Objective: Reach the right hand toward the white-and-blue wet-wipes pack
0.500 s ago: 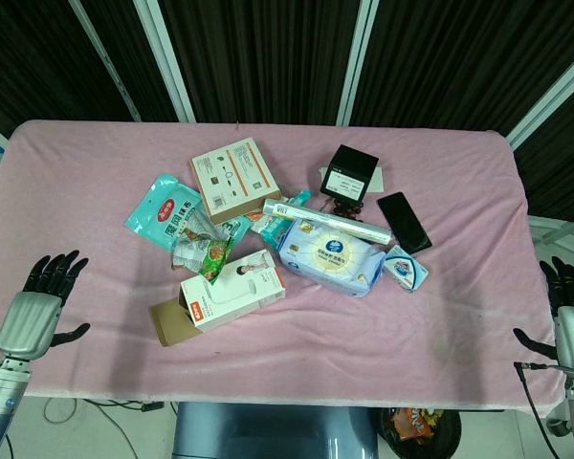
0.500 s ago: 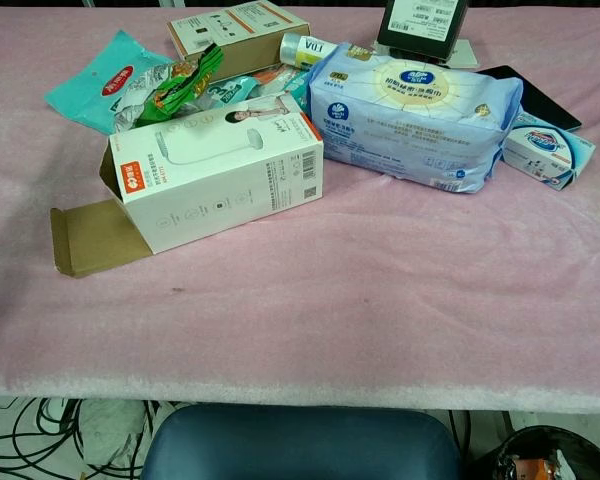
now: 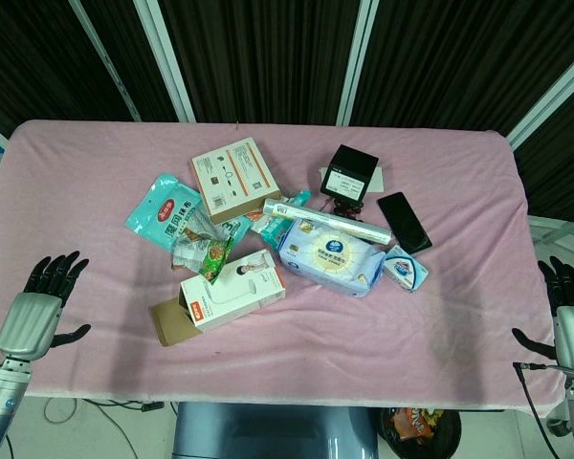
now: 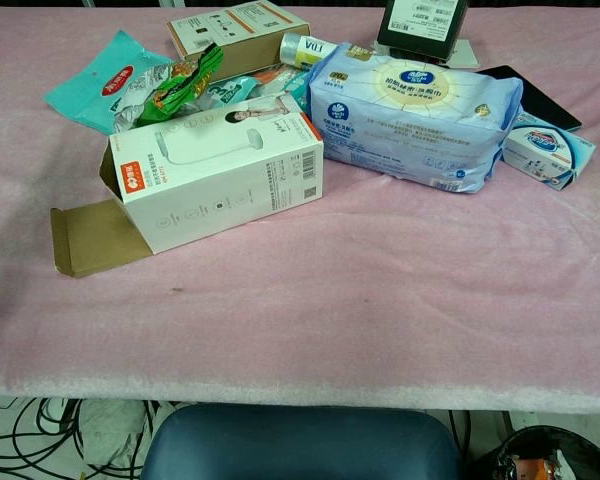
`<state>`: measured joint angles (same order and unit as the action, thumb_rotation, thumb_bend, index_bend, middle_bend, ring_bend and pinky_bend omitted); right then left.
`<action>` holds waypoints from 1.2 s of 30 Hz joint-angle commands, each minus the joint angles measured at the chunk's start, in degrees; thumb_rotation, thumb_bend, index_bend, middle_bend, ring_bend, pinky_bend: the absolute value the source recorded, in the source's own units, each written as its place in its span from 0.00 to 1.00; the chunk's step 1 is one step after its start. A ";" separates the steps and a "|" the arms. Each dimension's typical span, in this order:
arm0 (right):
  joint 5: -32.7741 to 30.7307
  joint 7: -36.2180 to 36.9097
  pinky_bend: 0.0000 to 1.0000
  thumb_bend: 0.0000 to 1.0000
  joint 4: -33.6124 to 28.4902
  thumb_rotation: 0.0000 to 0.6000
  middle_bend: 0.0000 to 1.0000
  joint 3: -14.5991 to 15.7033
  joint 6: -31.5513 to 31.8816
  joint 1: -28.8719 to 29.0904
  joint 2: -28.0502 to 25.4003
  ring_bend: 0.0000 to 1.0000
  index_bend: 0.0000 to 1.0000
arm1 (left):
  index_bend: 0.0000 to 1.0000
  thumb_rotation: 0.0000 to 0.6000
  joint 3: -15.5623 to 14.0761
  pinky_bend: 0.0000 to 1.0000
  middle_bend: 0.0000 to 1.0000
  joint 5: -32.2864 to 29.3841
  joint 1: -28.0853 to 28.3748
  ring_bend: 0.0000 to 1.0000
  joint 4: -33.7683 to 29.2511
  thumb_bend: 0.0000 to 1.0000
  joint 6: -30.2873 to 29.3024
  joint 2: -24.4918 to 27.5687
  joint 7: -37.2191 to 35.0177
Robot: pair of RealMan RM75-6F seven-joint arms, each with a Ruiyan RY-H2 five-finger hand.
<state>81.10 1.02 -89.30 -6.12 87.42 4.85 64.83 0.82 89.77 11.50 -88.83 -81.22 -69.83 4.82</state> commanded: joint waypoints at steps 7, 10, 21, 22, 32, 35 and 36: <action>-0.31 0.75 0.21 0.09 -2.64 1.00 0.00 -0.76 -0.94 0.39 -1.24 0.00 0.00 | 0.00 1.00 -0.03 0.00 0.00 -0.26 -0.04 0.00 -0.37 0.00 0.15 0.15 -0.22; -0.27 0.69 0.21 0.05 -6.16 1.00 0.00 -0.83 -2.85 1.25 -2.97 0.00 0.00 | 0.00 1.00 0.06 0.00 0.00 -0.62 -0.05 0.00 -0.50 0.00 0.32 0.16 -0.25; -8.83 -7.69 0.21 0.02 -21.72 1.00 0.00 -6.17 -16.36 11.21 -6.46 0.00 0.00 | 0.00 1.00 0.38 0.00 0.00 -1.56 0.32 0.00 -0.67 0.00 1.27 0.06 -0.36; -9.92 -8.96 0.21 0.02 -22.45 1.00 0.00 -6.72 -17.24 12.25 -6.12 0.00 0.00 | 0.00 1.00 0.36 0.00 0.00 -1.46 0.36 0.00 -0.67 0.00 1.27 0.09 -0.41; -22.27 -21.29 0.21 0.02 -23.96 1.00 0.00 -10.22 -22.58 22.24 2.10 0.00 0.00 | 0.00 1.00 0.31 0.00 0.00 -2.39 0.84 0.00 -0.91 0.00 2.92 0.63 -1.62; -25.02 -24.26 0.21 0.02 -23.36 1.00 0.00 -10.39 -23.12 24.63 4.70 0.00 0.00 | 0.00 1.00 0.45 0.00 0.00 -2.90 0.98 0.00 -1.10 0.00 3.38 0.84 -2.01; -25.63 -25.07 0.21 0.02 -23.11 1.00 0.00 -10.33 -23.25 25.23 5.35 0.00 0.00 | 0.00 1.00 0.45 0.00 0.00 -3.09 1.03 0.00 -1.21 0.00 3.62 0.92 -2.20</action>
<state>56.86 -22.31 -112.89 -16.18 64.83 28.73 68.59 1.25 86.83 12.48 -89.94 -77.78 -68.99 2.78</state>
